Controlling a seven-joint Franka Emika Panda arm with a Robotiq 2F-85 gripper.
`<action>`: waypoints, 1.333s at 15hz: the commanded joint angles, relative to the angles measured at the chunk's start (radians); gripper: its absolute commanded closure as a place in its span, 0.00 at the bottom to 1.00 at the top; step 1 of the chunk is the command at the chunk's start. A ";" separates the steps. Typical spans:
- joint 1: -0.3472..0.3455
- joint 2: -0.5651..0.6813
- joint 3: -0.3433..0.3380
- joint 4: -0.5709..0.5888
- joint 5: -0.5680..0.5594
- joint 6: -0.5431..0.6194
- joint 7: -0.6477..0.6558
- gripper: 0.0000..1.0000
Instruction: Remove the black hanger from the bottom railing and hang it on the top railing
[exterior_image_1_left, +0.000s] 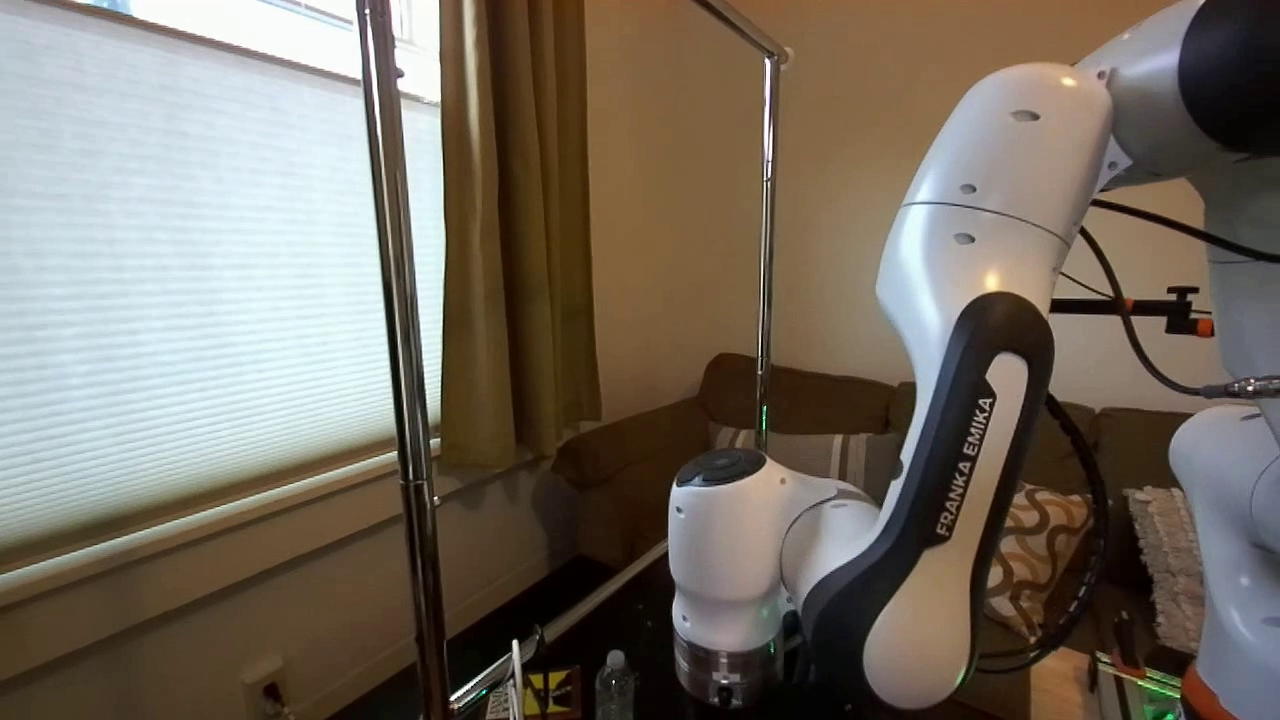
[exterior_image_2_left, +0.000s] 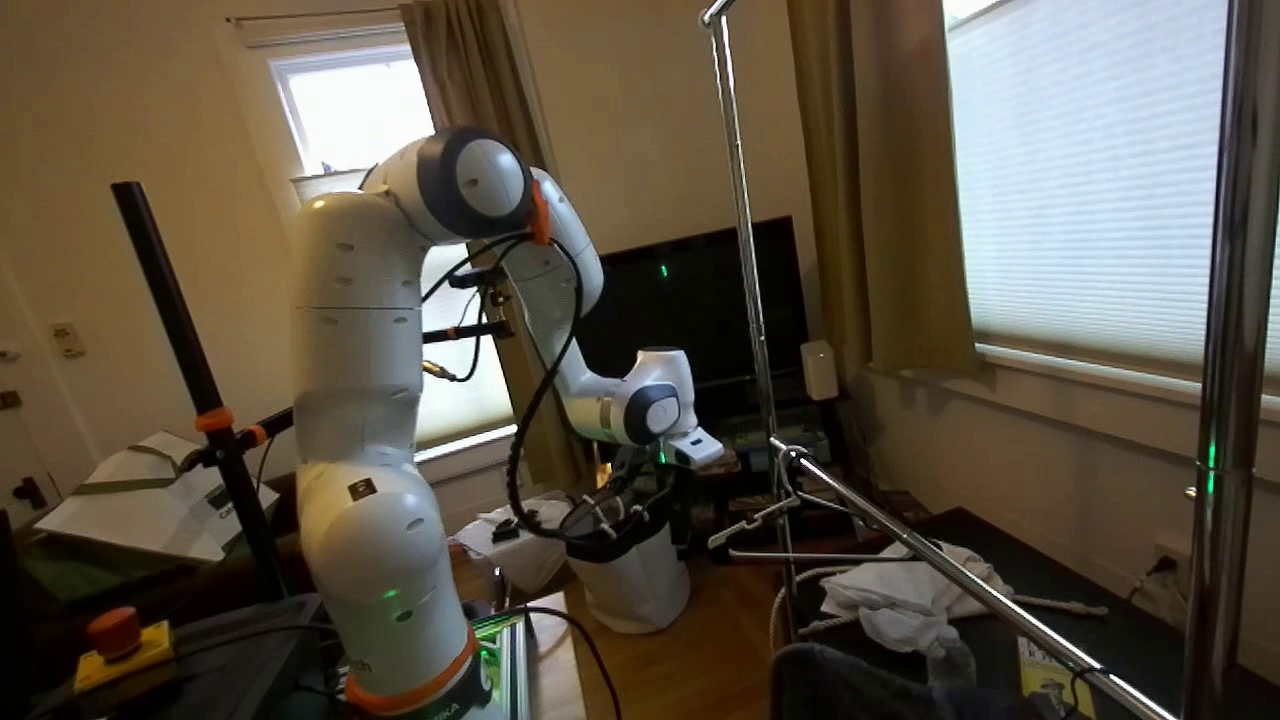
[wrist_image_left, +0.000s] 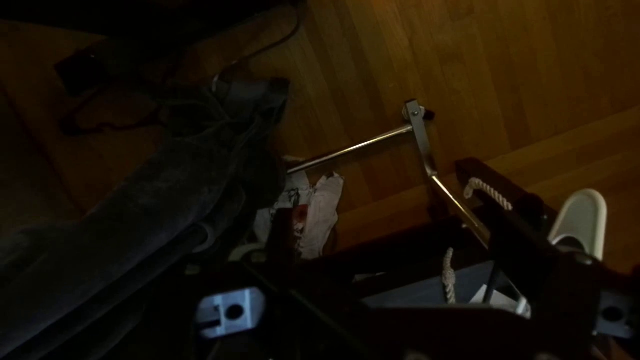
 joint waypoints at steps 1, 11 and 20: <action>0.023 0.014 -0.019 0.005 0.001 0.004 0.003 0.00; 0.184 0.257 -0.199 0.244 -0.123 0.171 0.020 0.00; 0.319 0.432 -0.333 0.403 -0.089 0.179 0.029 0.00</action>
